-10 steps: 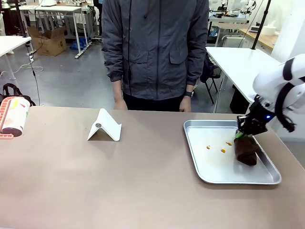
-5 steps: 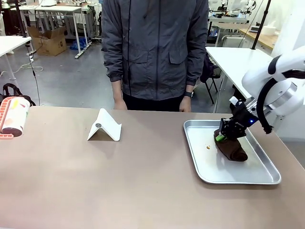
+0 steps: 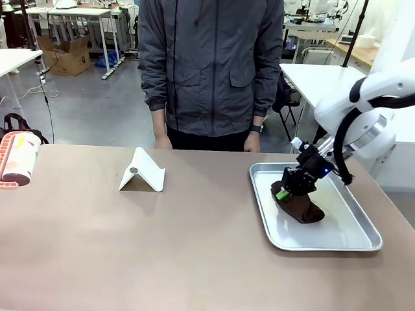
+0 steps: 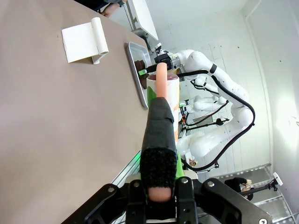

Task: Clean the surface of the table.
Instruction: Clean the area not pointed to by the person.

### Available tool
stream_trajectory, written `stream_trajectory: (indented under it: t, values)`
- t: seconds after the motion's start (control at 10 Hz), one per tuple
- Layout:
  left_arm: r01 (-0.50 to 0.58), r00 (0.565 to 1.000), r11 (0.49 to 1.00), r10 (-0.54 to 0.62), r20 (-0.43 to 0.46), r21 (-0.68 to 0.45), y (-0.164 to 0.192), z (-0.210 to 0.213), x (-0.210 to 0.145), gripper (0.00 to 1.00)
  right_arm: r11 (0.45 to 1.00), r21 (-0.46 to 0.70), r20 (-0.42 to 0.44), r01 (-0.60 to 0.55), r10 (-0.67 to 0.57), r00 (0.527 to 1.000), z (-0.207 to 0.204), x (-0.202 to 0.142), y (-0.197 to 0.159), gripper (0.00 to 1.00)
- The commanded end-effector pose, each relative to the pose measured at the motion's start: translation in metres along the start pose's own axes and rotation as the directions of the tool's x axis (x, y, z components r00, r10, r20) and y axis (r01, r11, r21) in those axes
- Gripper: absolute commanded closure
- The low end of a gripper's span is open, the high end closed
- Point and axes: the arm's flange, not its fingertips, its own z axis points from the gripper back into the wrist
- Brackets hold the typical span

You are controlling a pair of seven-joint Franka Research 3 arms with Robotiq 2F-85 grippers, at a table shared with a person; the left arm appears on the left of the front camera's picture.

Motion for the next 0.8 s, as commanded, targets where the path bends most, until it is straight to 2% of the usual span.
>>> stream_trajectory:
  t: [0.0, 0.2, 0.7]
  values:
    - [-0.012, 1.000, 1.000, 0.012, 0.006, -0.001, -0.004, 0.000, -0.001, 0.79, 0.995, -0.025, -0.088, -0.101, 0.098, 0.991, -0.013, -0.011, 0.004, 1.00]
    - [-0.012, 1.000, 1.000, 0.012, 0.006, -0.001, -0.004, 0.000, -0.001, 0.79, 0.989, -0.061, -0.124, -0.134, 0.126, 0.984, -0.005, -0.017, 0.000, 1.00]
    - [-0.012, 1.000, 1.000, 0.012, 0.006, -0.001, -0.004, 0.000, -0.001, 0.79, 0.996, -0.086, 0.104, 0.038, -0.029, 0.994, 0.041, -0.015, -0.043, 1.00]
